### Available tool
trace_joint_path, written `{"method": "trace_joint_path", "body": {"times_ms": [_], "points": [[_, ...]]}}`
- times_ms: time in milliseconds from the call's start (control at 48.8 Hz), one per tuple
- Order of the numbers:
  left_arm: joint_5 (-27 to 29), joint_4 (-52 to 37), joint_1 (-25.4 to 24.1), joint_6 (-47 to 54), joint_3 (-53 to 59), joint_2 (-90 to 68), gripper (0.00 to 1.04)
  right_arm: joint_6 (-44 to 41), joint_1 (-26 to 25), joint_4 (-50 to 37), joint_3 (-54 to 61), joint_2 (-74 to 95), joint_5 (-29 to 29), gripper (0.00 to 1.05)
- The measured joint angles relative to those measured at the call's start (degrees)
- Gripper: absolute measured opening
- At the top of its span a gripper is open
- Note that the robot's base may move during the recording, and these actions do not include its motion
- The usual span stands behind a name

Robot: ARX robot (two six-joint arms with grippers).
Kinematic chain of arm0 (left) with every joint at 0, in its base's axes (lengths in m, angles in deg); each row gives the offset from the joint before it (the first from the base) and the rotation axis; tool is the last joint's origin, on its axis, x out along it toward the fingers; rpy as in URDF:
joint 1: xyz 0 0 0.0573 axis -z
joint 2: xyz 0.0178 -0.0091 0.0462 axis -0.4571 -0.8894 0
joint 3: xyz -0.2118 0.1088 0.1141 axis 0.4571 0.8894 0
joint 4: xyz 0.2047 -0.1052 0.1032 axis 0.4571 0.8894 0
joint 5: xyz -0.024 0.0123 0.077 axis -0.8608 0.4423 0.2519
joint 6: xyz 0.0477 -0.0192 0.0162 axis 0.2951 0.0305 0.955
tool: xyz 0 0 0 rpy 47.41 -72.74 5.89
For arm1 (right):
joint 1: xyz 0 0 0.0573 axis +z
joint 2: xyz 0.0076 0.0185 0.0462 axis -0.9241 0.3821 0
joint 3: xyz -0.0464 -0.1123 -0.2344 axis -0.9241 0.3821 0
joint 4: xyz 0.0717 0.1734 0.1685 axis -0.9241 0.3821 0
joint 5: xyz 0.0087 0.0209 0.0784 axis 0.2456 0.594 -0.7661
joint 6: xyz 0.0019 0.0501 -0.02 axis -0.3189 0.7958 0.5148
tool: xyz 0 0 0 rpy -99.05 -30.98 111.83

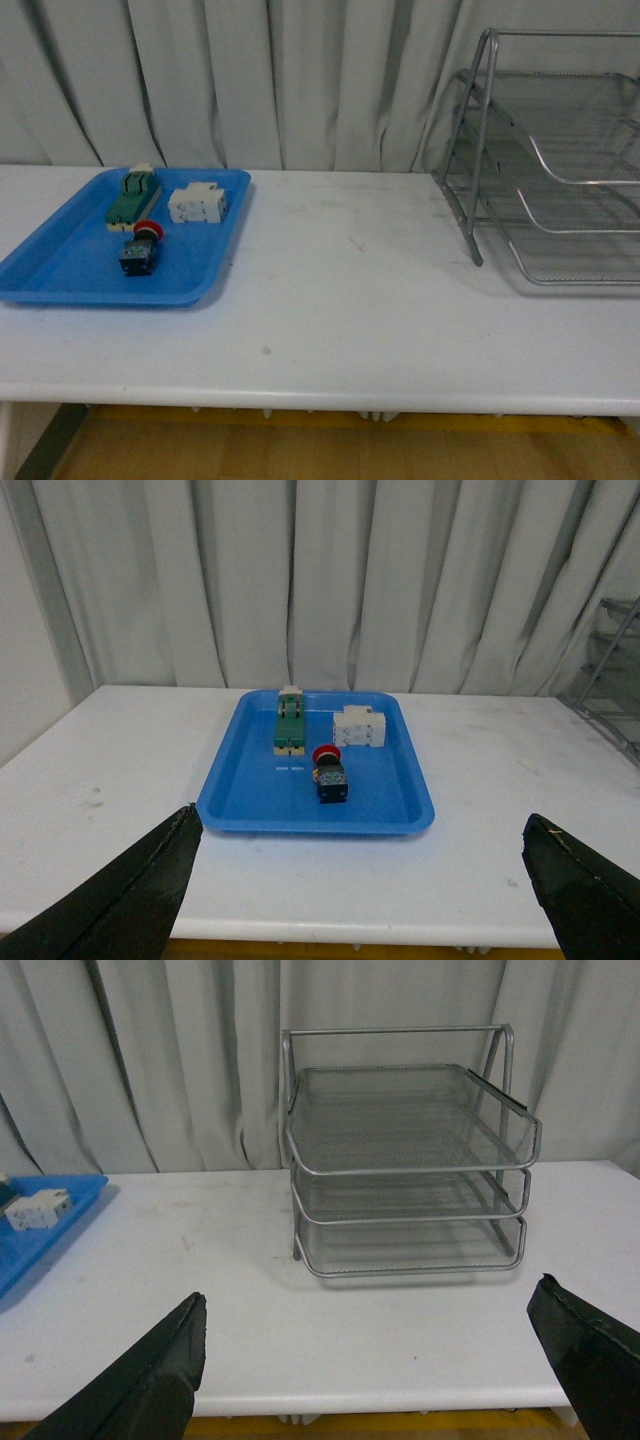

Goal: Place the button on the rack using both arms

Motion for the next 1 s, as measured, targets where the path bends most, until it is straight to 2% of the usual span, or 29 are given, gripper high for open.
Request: {"method": "trace_joint_path", "body": {"times_ms": [328, 410, 492, 615, 676, 779, 861, 1004], "points": [[0.02, 0.0, 0.0, 0.02, 0.0, 0.0, 0.98, 0.0, 0.0, -0.02, 0.0, 0.0, 0.0, 0.98], [0.0, 0.0, 0.0, 0.0, 0.0, 0.0, 0.98, 3.48, -1.18, 1.79, -0.63, 2.51, -5.68, 0.98], [0.0, 0.0, 0.0, 0.02, 0.0, 0.0, 0.98, 6.99, -3.61, -5.62, -1.84, 10.19, -9.62, 0.98], [0.0, 0.0, 0.0, 0.02, 0.0, 0.0, 0.98, 9.7, -9.46, -23.17, -6.62, 26.99, -13.38, 0.98], [0.0, 0.02, 0.0, 0.02, 0.0, 0.0, 0.98, 11.47, -13.16, -34.01, -11.28, 39.21, -14.16, 0.98], [0.02, 0.02, 0.0, 0.02, 0.0, 0.0, 0.98, 14.4, -17.51, -46.12, -18.84, 55.36, -14.36, 0.98], [0.02, 0.02, 0.0, 0.02, 0.0, 0.0, 0.98, 17.31, -20.39, -51.19, -25.64, 67.3, -13.55, 0.98], [0.02, 0.02, 0.0, 0.02, 0.0, 0.0, 0.98, 25.66, -25.38, -50.58, -37.33, 85.96, -15.67, 0.98]]}}
